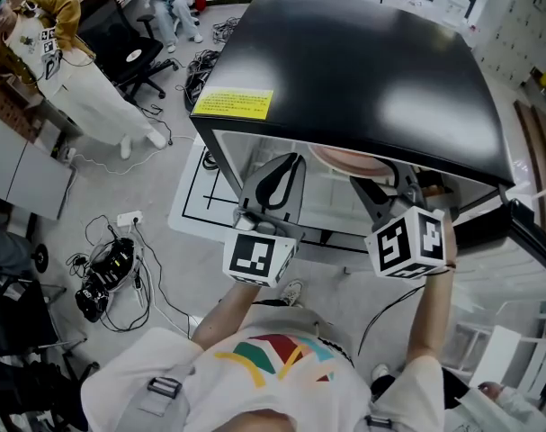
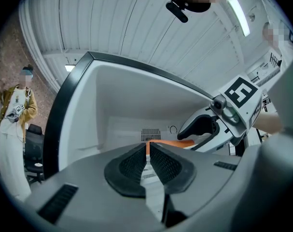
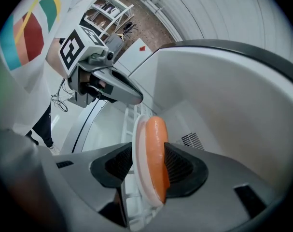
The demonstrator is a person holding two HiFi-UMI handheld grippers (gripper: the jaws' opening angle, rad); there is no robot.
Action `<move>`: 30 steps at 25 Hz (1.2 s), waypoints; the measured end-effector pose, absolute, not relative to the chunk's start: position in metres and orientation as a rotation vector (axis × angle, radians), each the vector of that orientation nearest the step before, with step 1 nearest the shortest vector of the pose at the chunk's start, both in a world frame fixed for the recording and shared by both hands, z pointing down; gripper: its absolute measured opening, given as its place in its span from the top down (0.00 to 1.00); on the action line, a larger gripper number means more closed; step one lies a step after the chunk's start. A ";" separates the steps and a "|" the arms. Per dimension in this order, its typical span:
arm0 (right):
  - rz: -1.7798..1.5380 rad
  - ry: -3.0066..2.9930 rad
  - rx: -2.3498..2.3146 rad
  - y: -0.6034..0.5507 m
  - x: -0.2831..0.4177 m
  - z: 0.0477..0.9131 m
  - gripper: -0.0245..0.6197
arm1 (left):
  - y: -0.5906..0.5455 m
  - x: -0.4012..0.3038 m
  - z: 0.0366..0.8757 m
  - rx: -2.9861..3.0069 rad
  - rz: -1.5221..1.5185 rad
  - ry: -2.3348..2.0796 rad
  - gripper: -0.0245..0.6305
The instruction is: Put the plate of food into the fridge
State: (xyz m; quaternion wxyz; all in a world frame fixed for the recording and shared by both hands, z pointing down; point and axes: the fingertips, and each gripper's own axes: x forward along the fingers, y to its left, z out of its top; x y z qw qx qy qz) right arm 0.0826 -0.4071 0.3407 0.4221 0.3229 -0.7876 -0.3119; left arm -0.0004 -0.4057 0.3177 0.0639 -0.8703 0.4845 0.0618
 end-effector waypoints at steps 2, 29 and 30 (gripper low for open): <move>-0.724 -2.003 0.785 -0.405 0.082 0.346 0.70 | -0.405 0.001 0.317 -2.632 0.183 1.455 0.92; -0.764 -2.309 1.107 -0.353 0.086 0.278 0.66 | -0.382 0.010 0.303 -2.612 0.213 1.419 0.92; -0.753 -2.352 1.193 -0.348 0.090 0.272 0.69 | -0.379 0.010 0.302 -2.612 0.215 1.414 0.92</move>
